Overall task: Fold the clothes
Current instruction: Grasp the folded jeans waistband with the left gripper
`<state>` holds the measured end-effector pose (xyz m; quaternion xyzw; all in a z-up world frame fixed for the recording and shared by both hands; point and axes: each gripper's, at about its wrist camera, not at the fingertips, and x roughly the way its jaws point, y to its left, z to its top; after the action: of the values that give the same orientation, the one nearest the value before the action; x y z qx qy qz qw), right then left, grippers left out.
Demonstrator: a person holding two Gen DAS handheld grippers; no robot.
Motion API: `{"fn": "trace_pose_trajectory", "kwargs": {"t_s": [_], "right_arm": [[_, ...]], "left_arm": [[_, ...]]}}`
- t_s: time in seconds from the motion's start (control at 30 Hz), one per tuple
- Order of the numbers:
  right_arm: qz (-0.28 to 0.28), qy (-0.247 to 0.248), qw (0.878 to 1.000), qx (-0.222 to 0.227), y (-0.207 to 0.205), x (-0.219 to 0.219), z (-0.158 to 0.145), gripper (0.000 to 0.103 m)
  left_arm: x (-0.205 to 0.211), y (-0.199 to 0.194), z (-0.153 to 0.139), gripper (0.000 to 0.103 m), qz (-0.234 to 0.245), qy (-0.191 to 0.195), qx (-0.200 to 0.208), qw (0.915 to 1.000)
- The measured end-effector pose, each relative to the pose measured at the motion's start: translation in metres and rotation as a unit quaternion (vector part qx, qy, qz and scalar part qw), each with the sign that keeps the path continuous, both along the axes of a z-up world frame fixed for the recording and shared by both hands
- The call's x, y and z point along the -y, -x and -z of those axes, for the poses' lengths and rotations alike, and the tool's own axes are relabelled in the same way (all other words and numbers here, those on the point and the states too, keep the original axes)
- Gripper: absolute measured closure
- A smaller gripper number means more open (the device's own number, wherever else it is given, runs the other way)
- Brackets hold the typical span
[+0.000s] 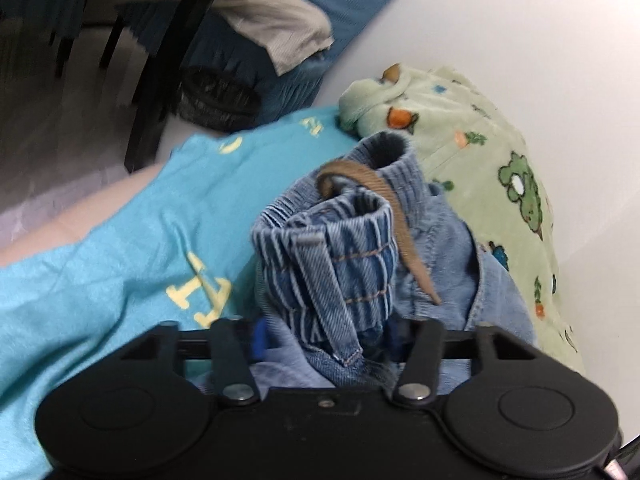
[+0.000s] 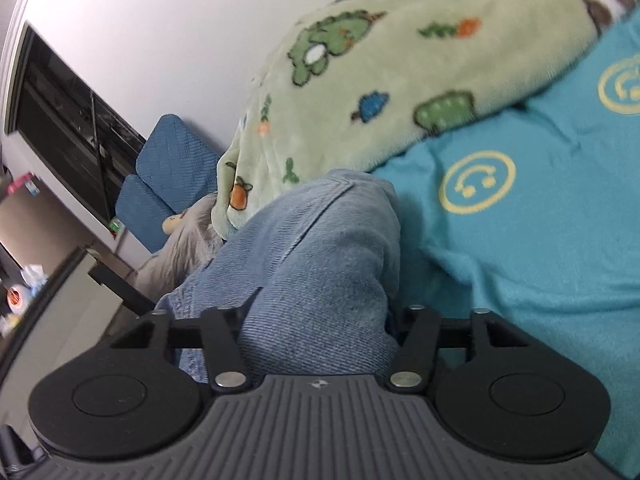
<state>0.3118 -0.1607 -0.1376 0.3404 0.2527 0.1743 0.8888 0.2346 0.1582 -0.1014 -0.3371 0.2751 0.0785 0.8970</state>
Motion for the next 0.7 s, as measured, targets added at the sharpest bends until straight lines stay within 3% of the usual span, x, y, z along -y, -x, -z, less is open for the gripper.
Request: {"fn": "trace_pose_trajectory", "kwargs": {"t_s": [0.13, 0.33, 0.7], "right_arm": [[0.012, 0.045, 0.999, 0.019, 0.015, -0.008, -0.022, 0.055], [0.026, 0.103, 0.991, 0.082, 0.052, -0.008, -0.074, 0.057], [0.096, 0.119, 0.979, 0.133, 0.149, 0.043, -0.154, 0.057]], "left_arm": [[0.003, 0.014, -0.014, 0.067, 0.002, 0.003, 0.03, 0.9996], [0.009, 0.04, -0.045, 0.068, 0.02, 0.024, 0.064, 0.9974], [0.057, 0.088, -0.119, 0.068, 0.107, 0.022, 0.114, 0.9875]]}}
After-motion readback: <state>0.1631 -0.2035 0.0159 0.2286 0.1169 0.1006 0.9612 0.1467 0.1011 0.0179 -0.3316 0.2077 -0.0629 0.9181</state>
